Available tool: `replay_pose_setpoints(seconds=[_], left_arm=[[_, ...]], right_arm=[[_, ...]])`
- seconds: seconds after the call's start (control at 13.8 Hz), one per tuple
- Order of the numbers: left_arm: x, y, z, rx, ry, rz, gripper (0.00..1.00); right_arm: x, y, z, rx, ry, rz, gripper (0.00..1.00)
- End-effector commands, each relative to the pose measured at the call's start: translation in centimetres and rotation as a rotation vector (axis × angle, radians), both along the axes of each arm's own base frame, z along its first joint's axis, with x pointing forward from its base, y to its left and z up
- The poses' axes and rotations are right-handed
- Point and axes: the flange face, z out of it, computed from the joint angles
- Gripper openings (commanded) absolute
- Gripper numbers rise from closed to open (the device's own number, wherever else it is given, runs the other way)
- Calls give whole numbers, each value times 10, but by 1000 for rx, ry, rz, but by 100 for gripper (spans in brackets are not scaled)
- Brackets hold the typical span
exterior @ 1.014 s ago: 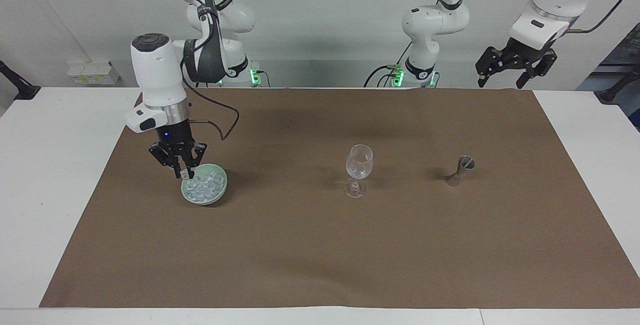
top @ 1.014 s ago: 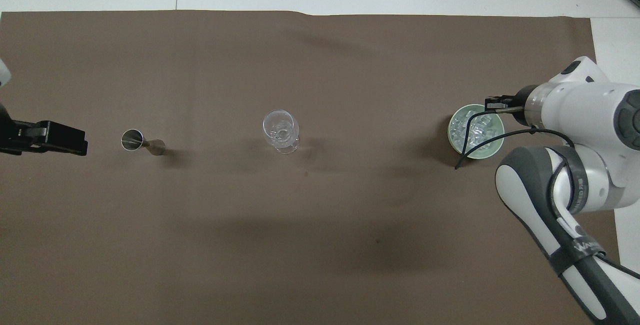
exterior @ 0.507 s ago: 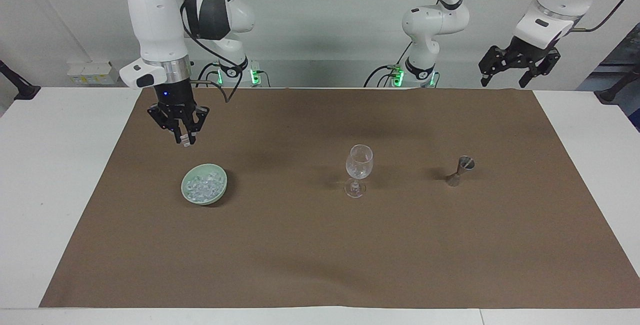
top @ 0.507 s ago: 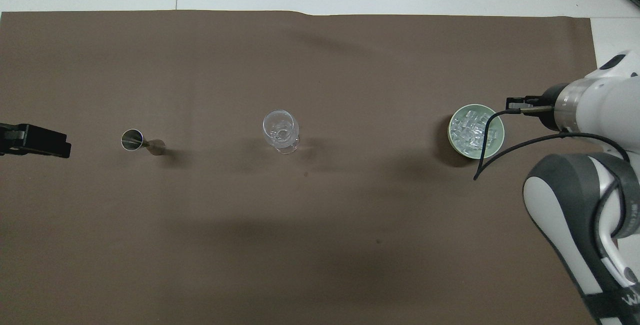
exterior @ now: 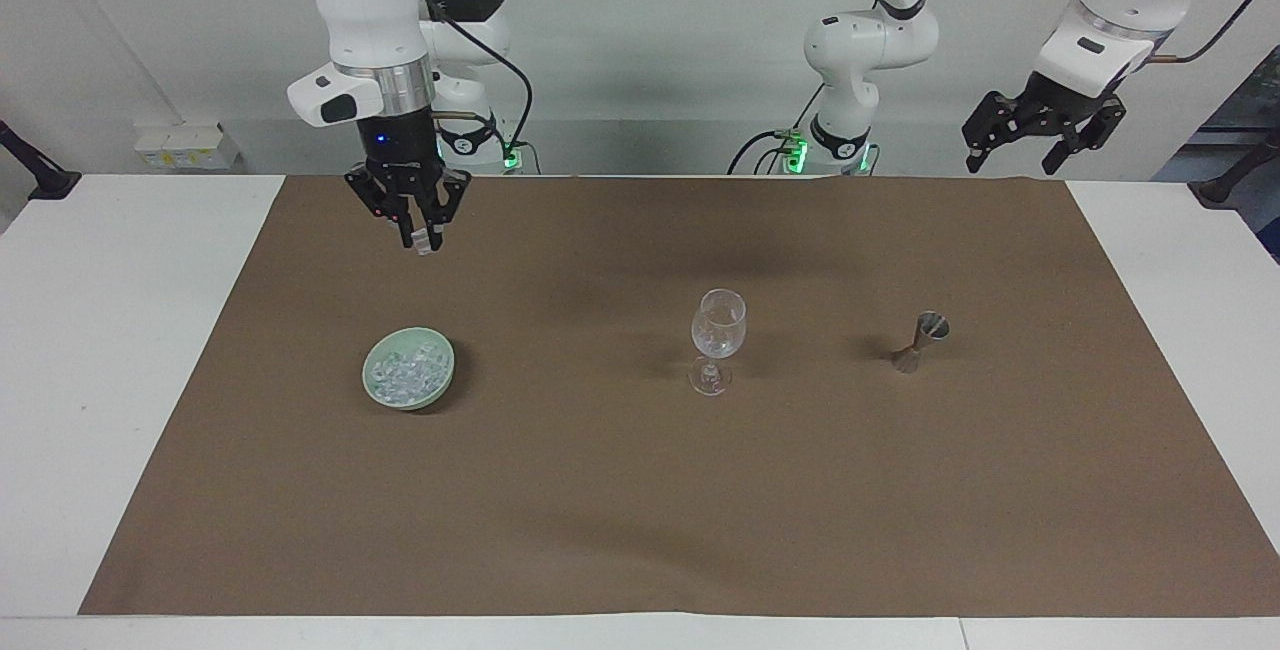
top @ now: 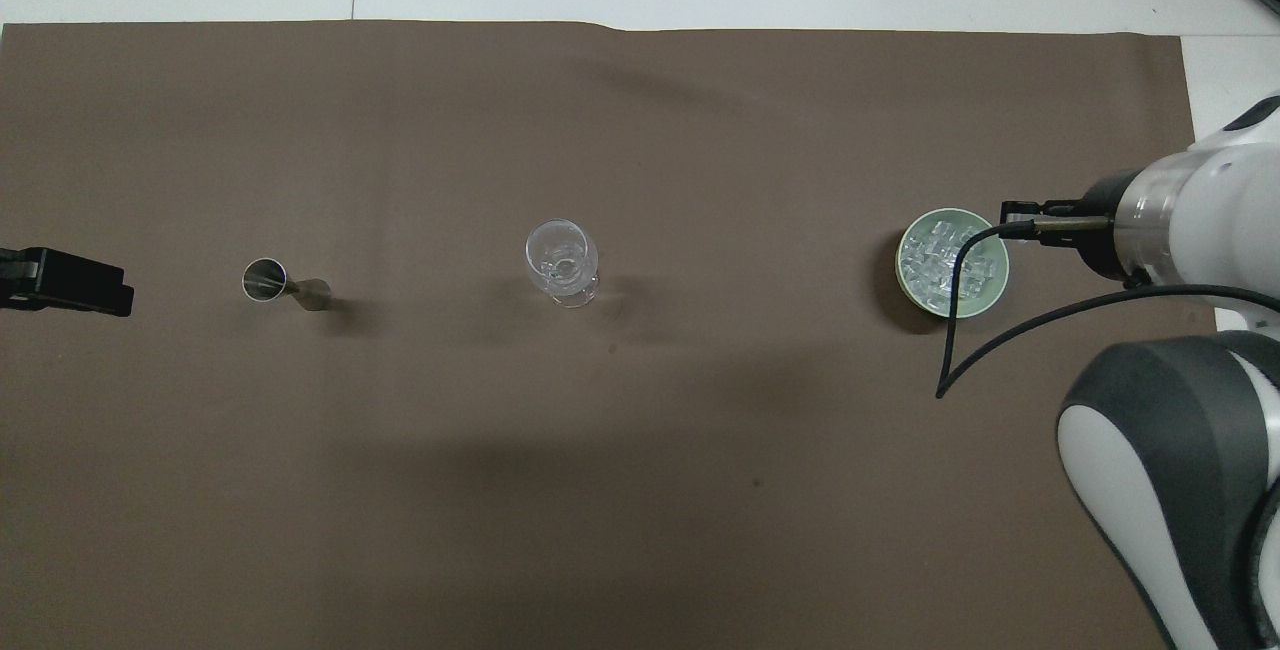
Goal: Pour wine and add ice with both arms
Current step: 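Lift the ice out of the cup with the right gripper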
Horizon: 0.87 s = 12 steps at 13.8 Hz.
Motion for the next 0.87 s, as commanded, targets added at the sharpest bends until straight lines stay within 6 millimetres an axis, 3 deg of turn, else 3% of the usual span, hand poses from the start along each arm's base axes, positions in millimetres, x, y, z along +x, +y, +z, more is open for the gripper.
replay_pose_setpoints(seconds=[0.0,0.22,0.43,0.65,0.8], left_arm=[[-9,4,2,12,1,-8,100],[-9,4,2,12,1,-8,100],[-9,4,2,12,3,-8,100],[-9,4,2,12,1,-8,100],[-9,4,2,12,1,-8,100]], right_arm=[[9,21,17,89,24,-49,0],[10,64,33,133,35,-69,0],[10,91,40,161,46,-101,0],[28,144,30,209,66,-115,0],[33,165,20,215,73,-117,0]])
